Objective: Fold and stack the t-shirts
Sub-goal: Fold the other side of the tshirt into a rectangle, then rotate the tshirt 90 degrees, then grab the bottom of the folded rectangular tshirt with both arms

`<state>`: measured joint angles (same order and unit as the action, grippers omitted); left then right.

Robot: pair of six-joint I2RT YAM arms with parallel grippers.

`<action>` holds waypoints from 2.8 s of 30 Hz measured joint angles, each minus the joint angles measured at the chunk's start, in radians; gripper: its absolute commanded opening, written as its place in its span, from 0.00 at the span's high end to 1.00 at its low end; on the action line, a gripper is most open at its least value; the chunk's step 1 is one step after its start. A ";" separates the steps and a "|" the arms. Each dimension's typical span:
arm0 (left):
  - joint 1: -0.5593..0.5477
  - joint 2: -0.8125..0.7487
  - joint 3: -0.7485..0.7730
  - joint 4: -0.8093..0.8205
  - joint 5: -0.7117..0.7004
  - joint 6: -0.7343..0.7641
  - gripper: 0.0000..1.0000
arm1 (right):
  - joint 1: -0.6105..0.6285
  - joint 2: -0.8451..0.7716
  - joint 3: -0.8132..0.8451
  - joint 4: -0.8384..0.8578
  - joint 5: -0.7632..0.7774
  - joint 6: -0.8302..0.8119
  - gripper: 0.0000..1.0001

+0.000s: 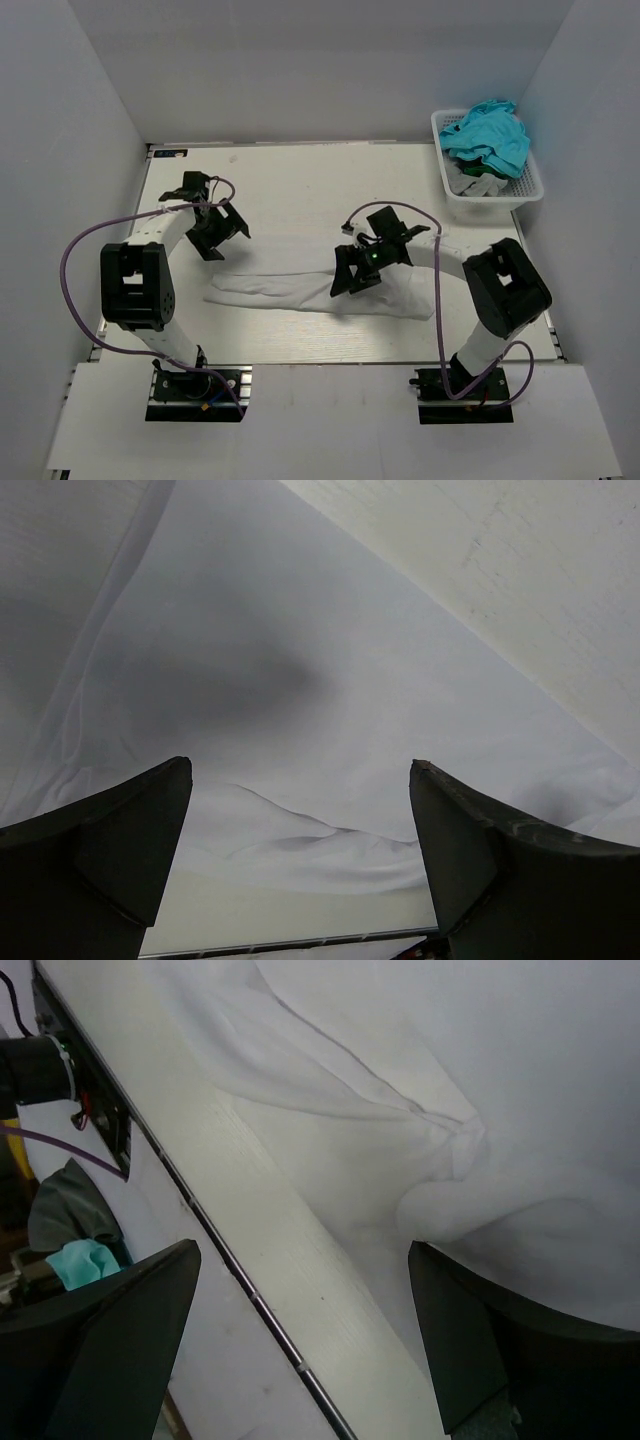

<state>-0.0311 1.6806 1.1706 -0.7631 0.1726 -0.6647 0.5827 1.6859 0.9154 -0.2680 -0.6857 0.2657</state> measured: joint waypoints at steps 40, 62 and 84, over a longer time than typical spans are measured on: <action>-0.379 -0.064 -0.269 -0.034 0.165 -0.010 0.00 | -0.197 0.697 1.015 -0.052 0.232 -0.016 0.10; -0.467 -0.055 0.116 -0.343 -0.270 0.000 0.00 | -0.200 0.099 0.667 0.032 0.304 -0.236 0.10; -0.158 -0.469 -0.550 -0.152 -0.230 -0.279 0.03 | 0.610 0.000 0.148 -0.012 0.629 -0.439 0.10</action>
<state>-0.1890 1.2118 0.6205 -0.9154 -0.0574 -0.9436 1.1931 1.6855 1.0630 -0.2802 -0.0563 -0.1734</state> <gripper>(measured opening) 0.987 0.905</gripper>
